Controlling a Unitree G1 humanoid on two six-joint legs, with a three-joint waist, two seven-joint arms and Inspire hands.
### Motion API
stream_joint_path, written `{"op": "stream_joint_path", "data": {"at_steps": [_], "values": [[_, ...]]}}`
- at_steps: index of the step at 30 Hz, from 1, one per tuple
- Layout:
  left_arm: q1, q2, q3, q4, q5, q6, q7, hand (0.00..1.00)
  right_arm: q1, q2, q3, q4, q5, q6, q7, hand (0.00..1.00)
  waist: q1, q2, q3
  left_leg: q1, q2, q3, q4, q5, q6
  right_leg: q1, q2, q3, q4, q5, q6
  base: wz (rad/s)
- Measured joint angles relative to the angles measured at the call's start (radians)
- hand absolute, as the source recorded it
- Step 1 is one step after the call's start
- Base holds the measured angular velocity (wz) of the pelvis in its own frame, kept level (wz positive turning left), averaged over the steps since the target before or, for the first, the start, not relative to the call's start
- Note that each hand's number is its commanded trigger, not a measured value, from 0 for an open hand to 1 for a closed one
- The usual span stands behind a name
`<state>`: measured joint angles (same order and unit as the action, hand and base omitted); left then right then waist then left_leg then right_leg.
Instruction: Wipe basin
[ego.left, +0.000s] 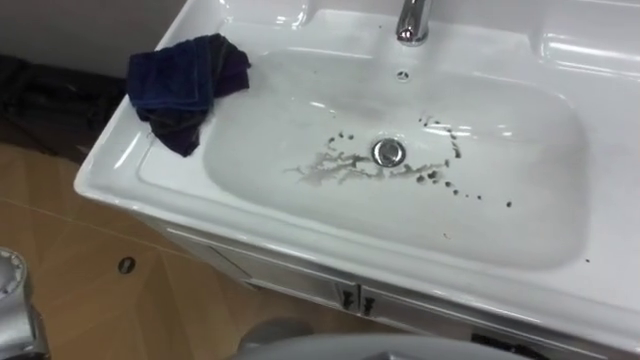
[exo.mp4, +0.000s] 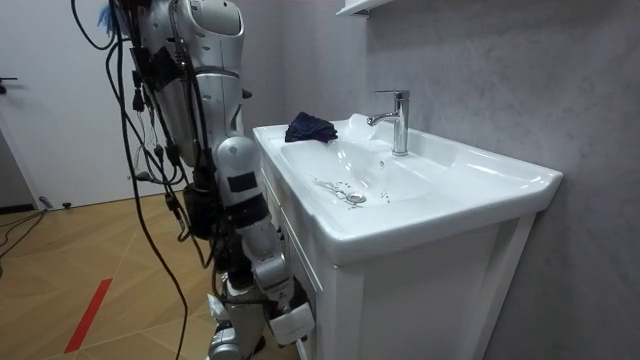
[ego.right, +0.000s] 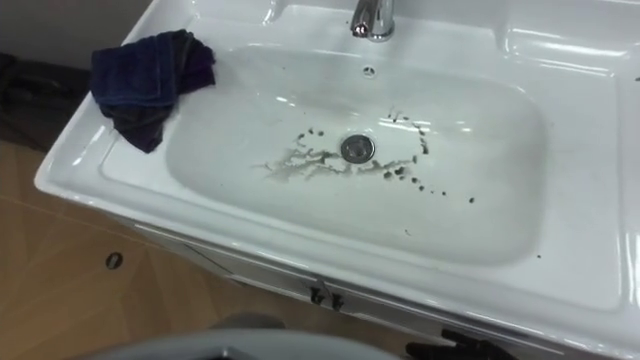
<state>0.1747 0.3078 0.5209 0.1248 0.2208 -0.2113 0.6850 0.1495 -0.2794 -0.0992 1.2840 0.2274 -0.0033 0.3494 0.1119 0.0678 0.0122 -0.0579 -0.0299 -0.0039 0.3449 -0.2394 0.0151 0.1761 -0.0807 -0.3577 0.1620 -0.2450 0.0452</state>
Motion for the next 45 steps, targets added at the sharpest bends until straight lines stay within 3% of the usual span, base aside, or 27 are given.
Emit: {"op": "stream_joint_path", "data": {"at_steps": [2,7,11,15,18,22,26,30,34,41,45], "values": [[-0.009,0.000,-0.029,-0.054,0.045,0.001,0.007,0.00,-0.001,0.001,0.000,0.003,0.000,-0.008,0.001,0.00,-0.012,0.002,0.0024,-0.001,0.000,0.000,0.000,0.000,0.000,0.000,0.000,0.000,-0.001,0.001,0.000,0.00],[-0.010,0.000,-0.126,-0.169,0.105,0.001,0.001,0.00,-0.015,0.001,0.008,0.005,0.004,-0.017,0.003,0.00,-0.050,0.002,-0.0015,0.001,0.001,0.003,-0.003,0.000,0.000,0.000,0.000,0.006,-0.005,0.004,0.000,-0.01],[-0.011,0.000,-0.157,-0.182,0.212,0.001,-0.028,0.00,-0.016,0.003,0.009,-0.004,0.004,-0.028,0.002,0.00,-0.077,-0.001,-0.0001,0.012,0.005,0.028,-0.012,0.000,0.000,0.000,0.000,0.028,-0.005,0.005,0.000,-0.14],[-0.044,0.000,-0.184,-0.180,0.241,0.001,-0.039,0.00,-0.016,0.007,0.019,-0.008,0.009,-0.038,0.000,0.00,-0.088,-0.005,-0.0007,0.022,0.008,0.042,-0.018,0.000,0.000,-0.001,0.000,0.047,-0.005,0.005,0.000,-0.13],[-0.070,0.000,-0.227,-0.140,0.252,0.001,-0.039,0.00,-0.023,0.007,0.022,0.004,0.008,-0.039,0.000,0.00,-0.098,-0.009,-0.0010,0.036,0.008,0.049,-0.021,0.000,0.000,0.008,-0.001,0.056,-0.003,0.005,0.000,-0.10],[-0.074,-0.004,-0.300,-0.048,0.258,0.038,-0.081,0.00,-0.033,0.009,0.036,0.011,0.008,-0.038,0.000,0.00,-0.117,-0.013,-0.0019,0.048,0.010,0.056,-0.024,0.000,0.000,0.015,-0.001,0.062,-0.004,0.005,-0.001,-0.05],[-0.074,-0.009,-0.311,-0.002,0.296,0.077,-0.113,0.00,-0.033,0.020,0.036,0.012,0.011,-0.037,0.002,0.00,-0.135,-0.018,-0.0070,0.052,0.018,0.059,-0.028,0.000,-0.001,0.012,0.007,0.083,-0.005,0.009,-0.006,-0.10],[-0.074,-0.009,-0.337,0.020,0.294,0.081,-0.113,0.00,-0.031,0.022,0.035,0.004,0.024,-0.024,-0.002,0.00,-0.152,-0.021,-0.0101,0.055,0.021,0.064,-0.026,0.000,-0.001,0.013,0.009,0.086,-0.005,0.011,-0.007,-0.05],[-0.074,-0.010,-0.362,0.065,0.295,0.082,-0.113,0.00,-0.032,0.021,0.036,0.002,0.024,-0.023,-0.002,0.00,-0.160,-0.017,-0.0089,0.067,0.027,0.083,-0.031,-0.001,-0.002,0.014,0.012,0.109,-0.003,0.014,-0.010,-0.13],[-0.074,-0.017,-0.425,0.112,0.295,0.093,-0.115,0.00,-0.031,0.021,0.036,0.002,0.043,-0.020,-0.009,0.00,-0.167,-0.015,-0.0077,0.070,0.033,0.089,-0.040,0.000,-0.006,0.013,0.017,0.112,-0.005,0.019,-0.012,-0.04],[-0.074,-0.023,-0.428,0.148,0.295,0.094,-0.115,0.00,-0.032,0.022,0.035,0.002,0.042,-0.019,-0.011,0.00,-0.174,-0.020,-0.0072,0.071,0.034,0.091,-0.044,0.001,-0.008,0.013,0.018,0.109,-0.005,0.019,-0.013,0.00]]}}
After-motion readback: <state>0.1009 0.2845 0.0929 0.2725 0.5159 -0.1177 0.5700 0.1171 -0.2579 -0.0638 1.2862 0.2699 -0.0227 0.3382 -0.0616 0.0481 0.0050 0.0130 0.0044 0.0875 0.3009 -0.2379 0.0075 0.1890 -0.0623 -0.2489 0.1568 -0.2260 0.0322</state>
